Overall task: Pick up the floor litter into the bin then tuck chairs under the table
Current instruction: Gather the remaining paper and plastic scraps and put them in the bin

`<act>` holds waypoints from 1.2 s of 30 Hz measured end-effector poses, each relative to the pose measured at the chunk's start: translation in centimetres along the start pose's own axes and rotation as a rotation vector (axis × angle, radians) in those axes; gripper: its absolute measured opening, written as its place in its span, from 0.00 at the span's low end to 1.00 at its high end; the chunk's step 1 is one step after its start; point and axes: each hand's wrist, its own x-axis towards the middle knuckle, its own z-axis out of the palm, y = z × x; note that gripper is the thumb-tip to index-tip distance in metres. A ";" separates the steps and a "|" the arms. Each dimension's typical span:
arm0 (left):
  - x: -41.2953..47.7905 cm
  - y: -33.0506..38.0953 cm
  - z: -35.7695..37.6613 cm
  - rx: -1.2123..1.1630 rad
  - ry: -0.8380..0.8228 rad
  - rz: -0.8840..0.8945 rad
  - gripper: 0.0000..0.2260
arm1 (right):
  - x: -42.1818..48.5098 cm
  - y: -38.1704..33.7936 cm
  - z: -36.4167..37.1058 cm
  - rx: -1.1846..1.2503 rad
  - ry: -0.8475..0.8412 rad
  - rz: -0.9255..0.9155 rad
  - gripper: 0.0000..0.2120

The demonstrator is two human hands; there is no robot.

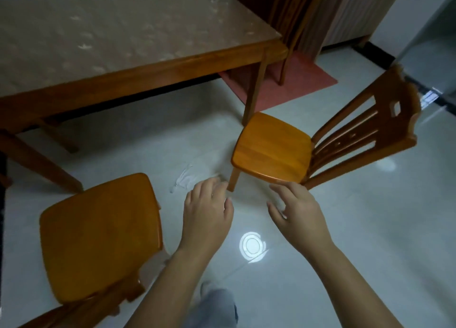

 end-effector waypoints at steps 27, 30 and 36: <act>20.1 -21.7 14.6 0.016 0.036 -0.761 0.14 | 35.7 -0.2 29.1 0.160 -0.432 -0.408 0.17; 22.5 -25.9 21.3 -0.055 0.017 -0.771 0.13 | 37.1 2.1 36.5 0.158 -0.481 -0.359 0.18; 25.8 -37.1 36.1 -0.114 0.069 -0.765 0.10 | 40.1 7.0 53.3 0.228 -0.452 -0.169 0.16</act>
